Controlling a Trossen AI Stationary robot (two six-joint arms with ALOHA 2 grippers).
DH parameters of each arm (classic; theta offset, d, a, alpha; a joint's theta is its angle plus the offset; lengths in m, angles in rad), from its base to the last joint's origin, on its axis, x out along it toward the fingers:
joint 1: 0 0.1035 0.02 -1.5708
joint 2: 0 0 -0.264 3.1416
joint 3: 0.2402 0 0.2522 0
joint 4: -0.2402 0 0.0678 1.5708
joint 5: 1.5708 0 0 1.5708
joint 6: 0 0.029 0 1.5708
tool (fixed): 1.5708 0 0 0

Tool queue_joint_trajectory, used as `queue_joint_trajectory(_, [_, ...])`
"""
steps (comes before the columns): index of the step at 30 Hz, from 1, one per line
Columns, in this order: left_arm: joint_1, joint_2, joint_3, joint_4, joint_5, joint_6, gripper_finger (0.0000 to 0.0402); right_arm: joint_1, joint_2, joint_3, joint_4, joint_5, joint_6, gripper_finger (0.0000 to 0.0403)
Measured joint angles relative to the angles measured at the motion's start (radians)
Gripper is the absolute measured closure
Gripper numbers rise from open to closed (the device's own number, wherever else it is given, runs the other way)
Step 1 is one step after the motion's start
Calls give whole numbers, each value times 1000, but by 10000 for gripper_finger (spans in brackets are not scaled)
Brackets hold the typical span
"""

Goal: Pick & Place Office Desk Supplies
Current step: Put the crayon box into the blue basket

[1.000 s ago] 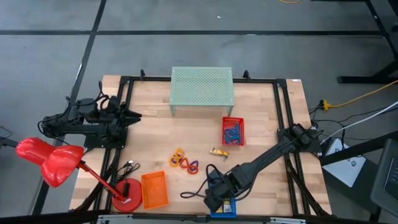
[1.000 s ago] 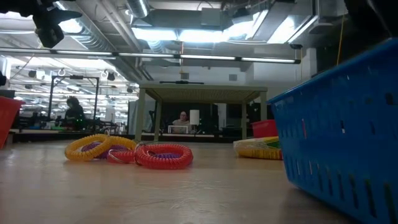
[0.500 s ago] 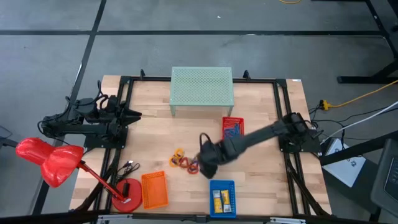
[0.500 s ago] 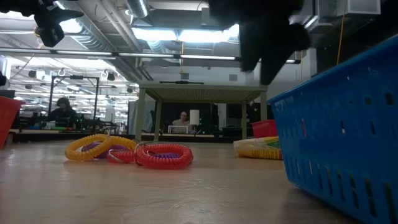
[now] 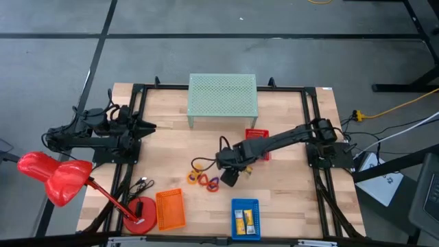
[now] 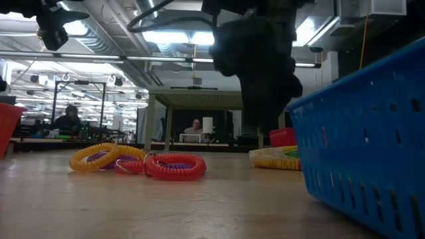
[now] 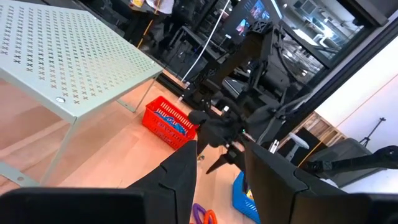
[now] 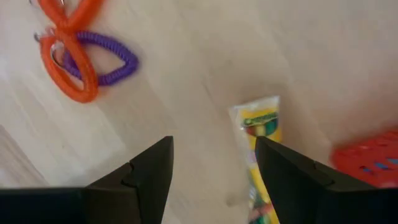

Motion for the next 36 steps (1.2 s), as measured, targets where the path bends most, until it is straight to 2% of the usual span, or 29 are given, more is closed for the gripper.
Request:
queue_joint_trajectory(14, [0,0,0,-50,-37,-40,270,5,0,-96,65,-4,-59,174])
queue_joint_trajectory(20, [0,0,-1,-100,-59,-114,270,0,0,-89,61,15,-78,174])
queue_joint_trajectory(29, [0,0,-1,-109,-118,-166,270,-4,0,33,37,111,-223,174])
queue_joint_trajectory(36, [0,0,-1,-116,-132,-176,270,-52,0,-5,-3,92,-303,174])
